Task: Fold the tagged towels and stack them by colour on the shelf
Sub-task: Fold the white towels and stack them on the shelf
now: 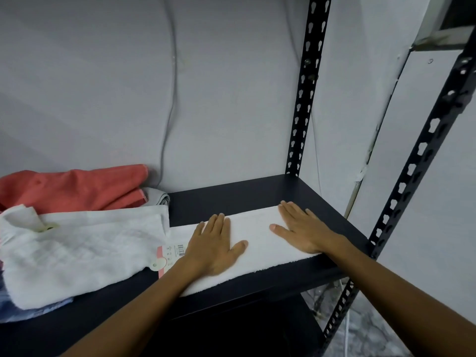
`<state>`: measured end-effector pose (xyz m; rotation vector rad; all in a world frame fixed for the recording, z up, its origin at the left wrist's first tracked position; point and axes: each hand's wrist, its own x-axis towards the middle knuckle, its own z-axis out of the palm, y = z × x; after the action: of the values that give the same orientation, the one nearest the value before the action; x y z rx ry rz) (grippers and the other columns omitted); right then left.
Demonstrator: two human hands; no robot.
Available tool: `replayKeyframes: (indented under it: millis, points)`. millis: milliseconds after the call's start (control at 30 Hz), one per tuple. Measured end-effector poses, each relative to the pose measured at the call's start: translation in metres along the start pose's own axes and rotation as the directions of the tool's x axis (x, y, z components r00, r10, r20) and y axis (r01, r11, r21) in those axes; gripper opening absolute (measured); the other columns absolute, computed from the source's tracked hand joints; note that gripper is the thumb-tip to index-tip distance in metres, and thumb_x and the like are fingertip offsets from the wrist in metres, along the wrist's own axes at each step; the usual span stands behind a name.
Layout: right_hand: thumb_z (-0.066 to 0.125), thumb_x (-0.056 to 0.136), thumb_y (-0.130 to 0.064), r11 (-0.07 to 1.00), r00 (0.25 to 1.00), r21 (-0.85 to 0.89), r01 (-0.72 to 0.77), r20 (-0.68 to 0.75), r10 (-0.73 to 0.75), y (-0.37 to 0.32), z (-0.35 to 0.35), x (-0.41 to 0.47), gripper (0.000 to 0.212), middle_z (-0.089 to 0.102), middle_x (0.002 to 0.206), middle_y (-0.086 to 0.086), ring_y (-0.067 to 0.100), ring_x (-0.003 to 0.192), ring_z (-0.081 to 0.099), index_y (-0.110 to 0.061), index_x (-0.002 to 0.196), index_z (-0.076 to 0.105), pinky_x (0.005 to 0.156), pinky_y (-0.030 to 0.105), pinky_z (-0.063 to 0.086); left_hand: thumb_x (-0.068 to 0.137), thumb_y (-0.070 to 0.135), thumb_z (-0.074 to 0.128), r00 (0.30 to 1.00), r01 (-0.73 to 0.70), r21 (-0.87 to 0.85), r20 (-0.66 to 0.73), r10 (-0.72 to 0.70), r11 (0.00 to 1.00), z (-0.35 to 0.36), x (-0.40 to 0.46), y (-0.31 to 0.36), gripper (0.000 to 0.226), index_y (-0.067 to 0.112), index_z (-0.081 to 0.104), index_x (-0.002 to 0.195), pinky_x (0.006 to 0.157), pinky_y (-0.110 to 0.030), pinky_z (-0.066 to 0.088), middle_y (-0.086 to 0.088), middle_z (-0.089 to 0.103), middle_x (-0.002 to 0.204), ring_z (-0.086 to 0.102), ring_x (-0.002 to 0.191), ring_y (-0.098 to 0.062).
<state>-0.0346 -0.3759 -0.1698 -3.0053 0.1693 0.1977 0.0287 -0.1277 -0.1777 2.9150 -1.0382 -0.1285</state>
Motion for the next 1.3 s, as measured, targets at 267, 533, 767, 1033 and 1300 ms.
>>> replayKeyframes:
  millis: [267,533,767,1033,1300]
  points:
    - [0.02,0.105,-0.041,0.978,0.942,-0.163,-0.13,-0.329,0.07,-0.03,-0.003,-0.015,0.062,-0.002,0.165,0.007,0.022,0.151,-0.006,-0.009,0.156,0.007,0.122,0.048,0.0,0.102,0.05,0.015,0.99,0.015,0.08,-0.141,-0.003,0.997,-0.004,-0.005,0.009,0.068,0.006,0.012,0.155,0.123,-0.045,0.001,-0.01,0.008,0.164,0.0,0.152,-0.022]
    - [0.008,0.101,-0.056,0.983,0.983,-0.064,0.173,-0.045,-0.176,-0.046,0.017,-0.047,0.058,-0.013,0.163,-0.007,0.012,0.15,-0.013,-0.039,0.155,-0.002,0.121,0.04,-0.008,0.1,0.058,0.006,0.992,-0.12,0.065,0.04,0.117,0.991,0.002,-0.044,0.006,0.07,0.02,-0.008,0.157,0.121,-0.05,-0.008,-0.002,-0.017,0.163,-0.019,0.149,-0.016]
    - [0.004,0.094,-0.062,0.993,0.995,-0.081,0.088,-0.038,-0.091,-0.01,0.017,-0.064,0.07,-0.013,0.163,-0.009,0.009,0.149,-0.013,-0.031,0.156,-0.005,0.121,0.039,-0.007,0.091,0.074,0.012,0.986,-0.161,0.066,0.056,0.157,0.985,0.002,-0.05,0.002,0.087,0.021,-0.008,0.157,0.122,-0.048,-0.005,0.0,-0.014,0.164,-0.014,0.15,-0.014]
    - [0.03,0.101,-0.053,0.994,0.974,-0.067,-0.085,-0.215,0.069,-0.014,-0.007,-0.073,0.052,0.061,0.121,0.004,0.029,0.114,0.055,-0.016,0.113,0.064,0.092,0.043,0.041,0.088,0.076,0.012,0.952,-0.302,0.04,0.07,0.299,0.952,-0.003,-0.049,0.007,0.084,0.03,-0.002,0.157,0.122,-0.046,-0.005,-0.002,-0.011,0.164,-0.015,0.15,-0.012]
    - [0.049,0.098,-0.039,0.997,0.992,0.077,0.006,-0.128,0.004,0.007,-0.015,-0.072,0.037,0.054,0.13,0.0,0.022,0.122,0.049,-0.026,0.132,0.057,0.099,0.038,0.041,0.096,0.068,0.011,0.877,-0.456,0.308,-0.005,0.481,0.835,-0.021,0.004,-0.026,0.051,0.063,0.001,0.145,0.117,-0.056,-0.013,0.006,-0.013,0.164,-0.024,0.148,-0.016]
